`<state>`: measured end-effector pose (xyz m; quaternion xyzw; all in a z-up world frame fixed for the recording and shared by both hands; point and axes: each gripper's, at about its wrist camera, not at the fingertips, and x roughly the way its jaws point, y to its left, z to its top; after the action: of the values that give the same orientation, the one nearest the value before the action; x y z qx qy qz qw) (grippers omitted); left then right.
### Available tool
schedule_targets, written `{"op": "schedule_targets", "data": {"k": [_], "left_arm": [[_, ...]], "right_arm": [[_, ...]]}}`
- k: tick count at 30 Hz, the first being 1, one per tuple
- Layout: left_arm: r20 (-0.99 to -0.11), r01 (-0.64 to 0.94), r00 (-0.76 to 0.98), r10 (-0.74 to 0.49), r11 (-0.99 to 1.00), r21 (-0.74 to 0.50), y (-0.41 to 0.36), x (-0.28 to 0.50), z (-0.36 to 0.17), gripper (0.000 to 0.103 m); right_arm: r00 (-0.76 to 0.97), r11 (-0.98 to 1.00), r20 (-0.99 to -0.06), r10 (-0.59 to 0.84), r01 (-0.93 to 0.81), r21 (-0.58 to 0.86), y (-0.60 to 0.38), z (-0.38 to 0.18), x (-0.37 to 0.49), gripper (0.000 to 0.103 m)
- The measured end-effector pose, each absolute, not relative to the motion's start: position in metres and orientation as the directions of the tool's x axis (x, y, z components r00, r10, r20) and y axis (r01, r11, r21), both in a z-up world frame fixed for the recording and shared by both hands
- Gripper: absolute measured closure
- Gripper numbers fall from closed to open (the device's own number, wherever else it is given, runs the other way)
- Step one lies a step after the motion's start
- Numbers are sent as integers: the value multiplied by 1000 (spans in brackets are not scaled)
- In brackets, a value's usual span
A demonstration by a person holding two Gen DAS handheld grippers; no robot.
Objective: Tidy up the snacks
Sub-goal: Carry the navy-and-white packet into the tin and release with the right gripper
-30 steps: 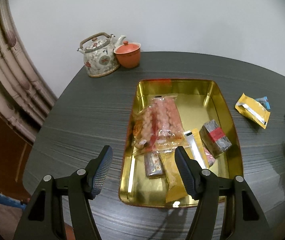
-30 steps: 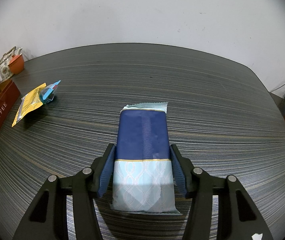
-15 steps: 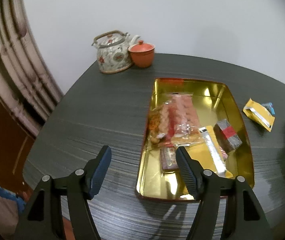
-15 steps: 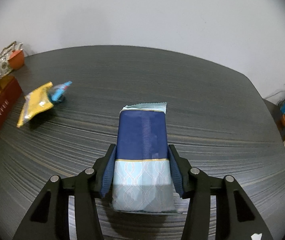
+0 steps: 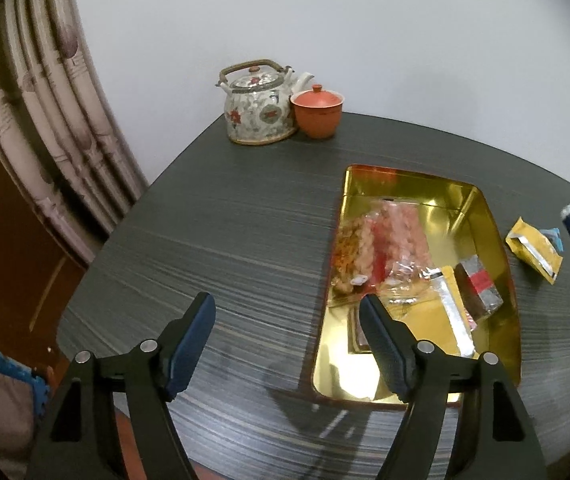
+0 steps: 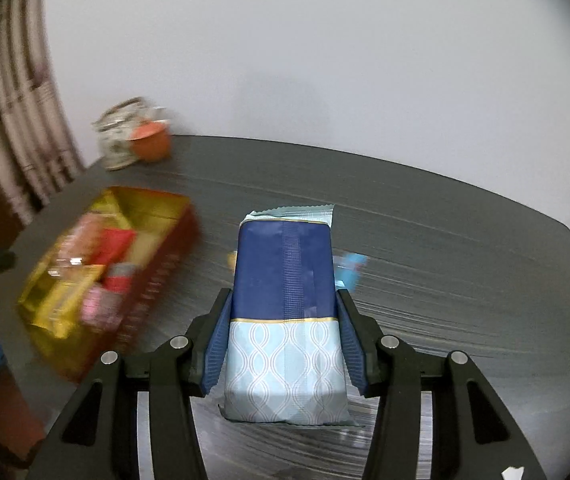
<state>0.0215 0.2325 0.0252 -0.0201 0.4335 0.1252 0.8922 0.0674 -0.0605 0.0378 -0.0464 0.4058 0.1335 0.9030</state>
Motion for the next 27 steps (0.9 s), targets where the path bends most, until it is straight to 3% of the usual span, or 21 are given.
{"op": "schedule_targets", "data": {"k": [11, 27], "left_arm": [[-807, -304, 555, 203, 952, 31, 248, 24, 18, 28], [-833, -372, 508, 218, 928, 16, 264, 24, 10, 28]], "right_arm": [[560, 886, -763, 322, -462, 35, 28, 36, 47, 57], [506, 849, -792, 341, -528, 29, 96, 8, 64, 57]]}}
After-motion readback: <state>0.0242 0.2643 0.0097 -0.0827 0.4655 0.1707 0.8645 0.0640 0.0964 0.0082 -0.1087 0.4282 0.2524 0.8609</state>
